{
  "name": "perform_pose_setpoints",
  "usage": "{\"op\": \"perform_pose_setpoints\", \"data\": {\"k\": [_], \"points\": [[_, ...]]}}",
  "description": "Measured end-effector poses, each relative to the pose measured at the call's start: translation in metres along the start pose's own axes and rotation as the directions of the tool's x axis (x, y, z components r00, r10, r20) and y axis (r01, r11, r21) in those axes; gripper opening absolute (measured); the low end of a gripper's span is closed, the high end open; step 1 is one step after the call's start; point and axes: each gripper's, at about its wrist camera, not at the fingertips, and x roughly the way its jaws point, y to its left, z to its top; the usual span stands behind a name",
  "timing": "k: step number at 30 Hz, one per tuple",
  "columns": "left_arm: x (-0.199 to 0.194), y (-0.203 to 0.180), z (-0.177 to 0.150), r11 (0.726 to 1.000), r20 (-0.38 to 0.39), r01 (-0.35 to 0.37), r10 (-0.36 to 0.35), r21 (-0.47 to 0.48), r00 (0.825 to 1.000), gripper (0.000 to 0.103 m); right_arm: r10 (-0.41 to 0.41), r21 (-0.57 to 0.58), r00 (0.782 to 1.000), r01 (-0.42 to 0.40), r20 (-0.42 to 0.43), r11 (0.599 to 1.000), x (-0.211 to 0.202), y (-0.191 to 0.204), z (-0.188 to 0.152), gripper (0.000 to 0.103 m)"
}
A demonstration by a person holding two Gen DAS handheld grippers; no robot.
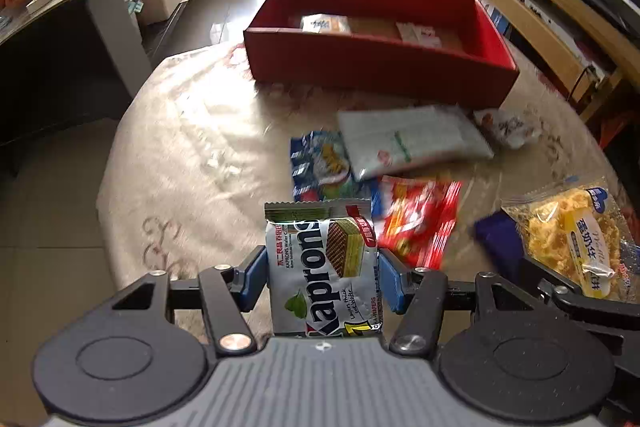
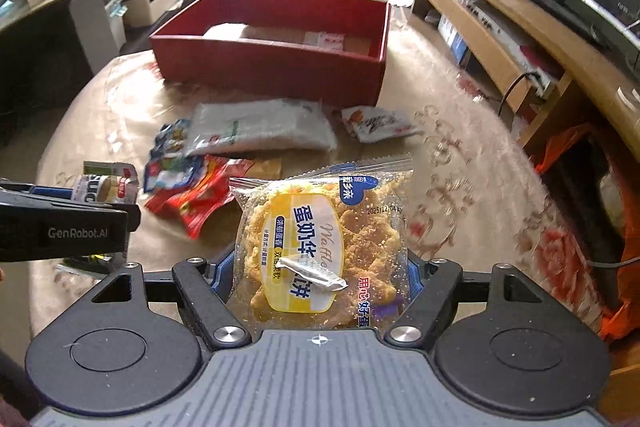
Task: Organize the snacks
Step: 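Lift and carry the wafer and egg-cake packs toward the red box with both tools, then lower both packs into the red box and open both tools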
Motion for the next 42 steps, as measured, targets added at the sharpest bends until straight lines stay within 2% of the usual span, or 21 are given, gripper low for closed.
{"op": "perform_pose_setpoints", "data": {"k": [5,11,21,32,42], "points": [[-0.004,-0.006,0.027,1.000,0.062,-0.009,0.008,0.017,0.998,0.054,0.005,0.033,0.999,-0.006,0.041,0.999,0.005,-0.005,0.024,0.080],[-0.003,-0.010,0.058,1.000,0.096,0.006,-0.007,0.007,0.995,0.054,0.010,0.066,0.997,-0.015,0.072,0.998,0.012,-0.013,0.047,0.080],[0.012,-0.017,0.102,1.000,0.128,0.003,-0.002,-0.005,0.992,0.054,-0.011,0.120,0.991,-0.005,0.130,0.993,0.027,-0.028,0.089,0.080],[0.034,-0.024,0.145,0.999,0.152,-0.010,0.015,-0.032,0.988,0.054,-0.030,0.122,0.987,0.010,0.160,0.992,0.050,-0.033,0.127,0.080],[0.057,-0.023,0.177,0.997,0.171,-0.065,0.072,-0.046,0.983,0.054,-0.037,0.090,0.981,0.021,0.188,0.996,0.075,-0.031,0.160,0.080]]}}
